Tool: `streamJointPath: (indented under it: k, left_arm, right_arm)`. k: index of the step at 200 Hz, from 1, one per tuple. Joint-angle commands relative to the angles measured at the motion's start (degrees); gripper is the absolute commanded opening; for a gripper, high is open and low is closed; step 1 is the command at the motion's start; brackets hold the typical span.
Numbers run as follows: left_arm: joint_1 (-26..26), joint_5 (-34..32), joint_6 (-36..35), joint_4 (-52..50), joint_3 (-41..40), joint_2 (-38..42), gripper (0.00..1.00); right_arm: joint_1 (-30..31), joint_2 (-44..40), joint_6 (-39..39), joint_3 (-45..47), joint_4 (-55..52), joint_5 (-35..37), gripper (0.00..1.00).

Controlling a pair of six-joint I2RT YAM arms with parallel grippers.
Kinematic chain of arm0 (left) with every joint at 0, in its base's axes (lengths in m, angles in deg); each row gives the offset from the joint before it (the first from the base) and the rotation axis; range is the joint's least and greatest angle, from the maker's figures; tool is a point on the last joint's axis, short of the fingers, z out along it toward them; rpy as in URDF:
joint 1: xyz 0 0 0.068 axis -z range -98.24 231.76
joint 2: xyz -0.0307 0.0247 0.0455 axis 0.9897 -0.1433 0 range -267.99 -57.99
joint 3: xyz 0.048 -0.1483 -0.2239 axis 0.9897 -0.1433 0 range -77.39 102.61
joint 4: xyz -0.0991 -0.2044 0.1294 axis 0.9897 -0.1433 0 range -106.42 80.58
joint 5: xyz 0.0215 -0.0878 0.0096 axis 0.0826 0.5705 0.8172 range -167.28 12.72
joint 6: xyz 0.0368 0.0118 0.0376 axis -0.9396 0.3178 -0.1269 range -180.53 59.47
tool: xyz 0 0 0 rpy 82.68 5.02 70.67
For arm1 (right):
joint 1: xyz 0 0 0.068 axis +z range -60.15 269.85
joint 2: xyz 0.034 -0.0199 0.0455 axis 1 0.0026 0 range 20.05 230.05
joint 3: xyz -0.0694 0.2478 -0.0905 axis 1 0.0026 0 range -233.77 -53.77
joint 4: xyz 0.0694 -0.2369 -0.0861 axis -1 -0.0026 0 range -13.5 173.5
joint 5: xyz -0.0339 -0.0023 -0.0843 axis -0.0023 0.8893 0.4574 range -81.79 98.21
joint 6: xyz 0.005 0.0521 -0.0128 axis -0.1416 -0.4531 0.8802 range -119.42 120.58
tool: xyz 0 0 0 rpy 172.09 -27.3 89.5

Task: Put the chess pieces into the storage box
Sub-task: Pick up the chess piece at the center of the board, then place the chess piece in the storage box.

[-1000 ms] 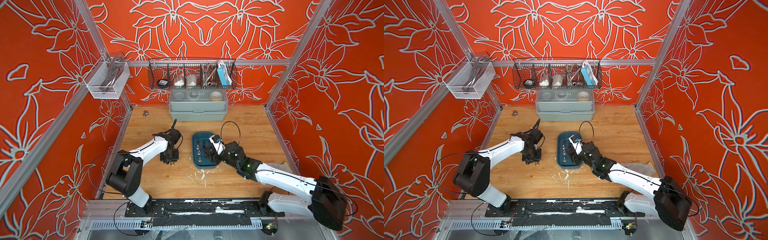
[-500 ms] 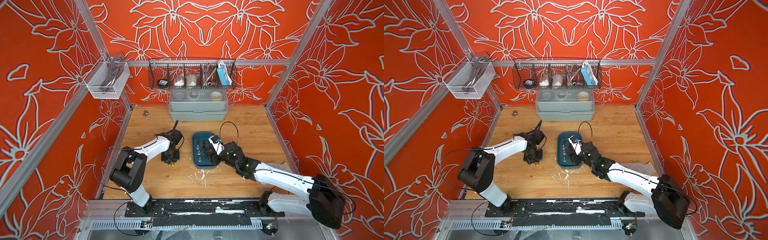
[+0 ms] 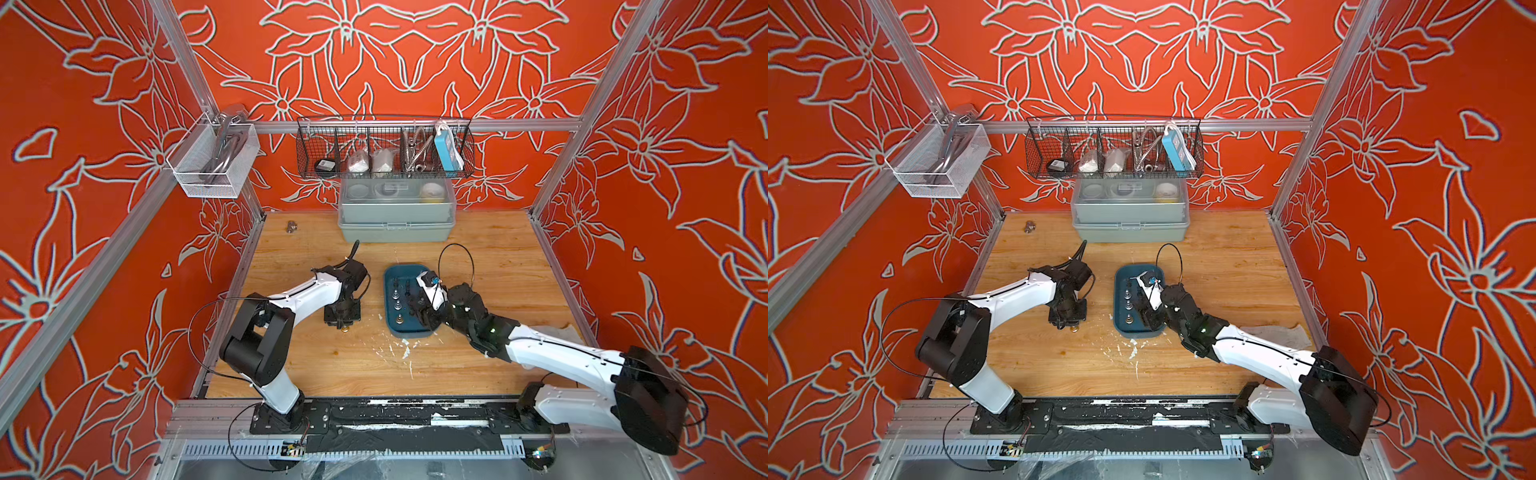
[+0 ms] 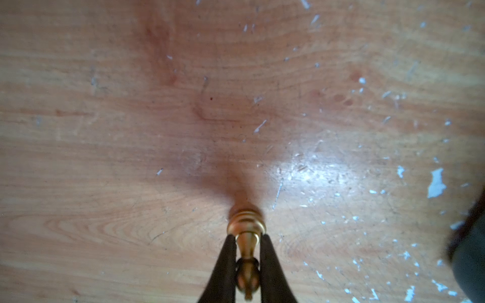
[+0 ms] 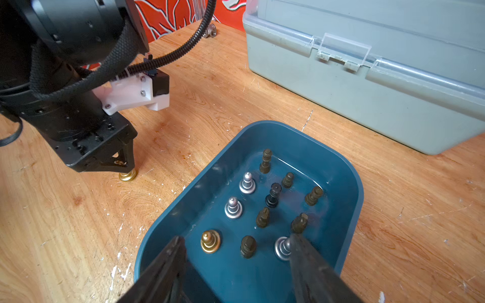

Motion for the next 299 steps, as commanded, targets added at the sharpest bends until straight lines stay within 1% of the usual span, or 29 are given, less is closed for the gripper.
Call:
streamJointPath:
  k: [1,23,79,128,141,151,163,170,190,202,211,224,243,277,299]
  left_arm:
    - [0.3,-0.6,0.5,0.0,-1.1,-0.6,0.13]
    - [0.3,-0.8,0.1,0.1,-1.2,-0.5,0.11]
    - [1.4,-1.6,-0.5,-0.8,-0.2,3.7,0.10]
    - [3.7,-3.7,-0.8,-5.7,5.3,8.7,0.09]
    - [4.6,-4.0,-1.0,-7.6,8.1,9.7,0.09]
    - [5.8,-4.6,-1.1,-9.1,10.7,10.1,0.09]
    - [7.7,-5.4,-1.3,-10.5,14.2,10.2,0.10]
    - [9.0,-5.7,-1.3,-11.4,16.3,9.8,0.10]
    - [13.1,-5.5,-1.7,-12.6,22.8,7.6,0.10]
    - [15.8,-5.8,-2.3,-13.3,27.1,5.4,0.10]
    - [17.6,-5.7,-2.7,-13.5,29.8,3.4,0.10]
    - [19.6,-5.2,-3.7,-13.5,33.7,0.0,0.10]
    - [21.8,-4.7,-5.1,-12.4,38.1,-5.3,0.10]
    - [24.0,-2.0,-6.9,-10.5,44.1,-14.1,0.09]
    - [24.6,0.2,-6.8,-9.9,45.8,-18.2,0.09]
  right_arm:
    - [0.5,0.4,-0.1,-1.5,-0.4,1.4,0.67]
    - [0.4,0.3,-0.1,-1.4,-0.3,1.4,0.67]
    - [0.4,-1.2,-1.4,-1.3,-0.7,2.9,0.67]
    - [-0.2,-7.4,-5.4,-3.9,-8.5,7.8,0.68]
    - [-1.2,-9.5,-7.7,-5.0,-12.2,9.4,0.69]
    - [-2.8,-10.7,-9.6,-5.7,-15.1,9.4,0.70]
    - [-5.9,-11.8,-13.3,-7.1,-20.3,8.0,0.71]
    - [-8.7,-12.3,-15.7,-7.8,-23.3,5.8,0.71]
    - [-17.0,-13.0,-21.8,-9.1,-31.4,-0.7,0.71]
    - [-20.2,-13.1,-22.3,-9.9,-35.3,-2.4,0.71]
    - [-21.4,-13.1,-21.9,-10.4,-37.6,-2.5,0.71]
    - [-22.5,-13.1,-21.3,-10.5,-39.2,-2.6,0.71]
    - [-22.7,-13.8,-20.3,-8.9,-38.6,-2.2,0.71]
    - [-22.7,-18.1,-16.5,-2.0,-31.0,-4.7,0.71]
    - [-22.7,-21.8,-16.7,1.2,-28.2,-6.3,0.71]
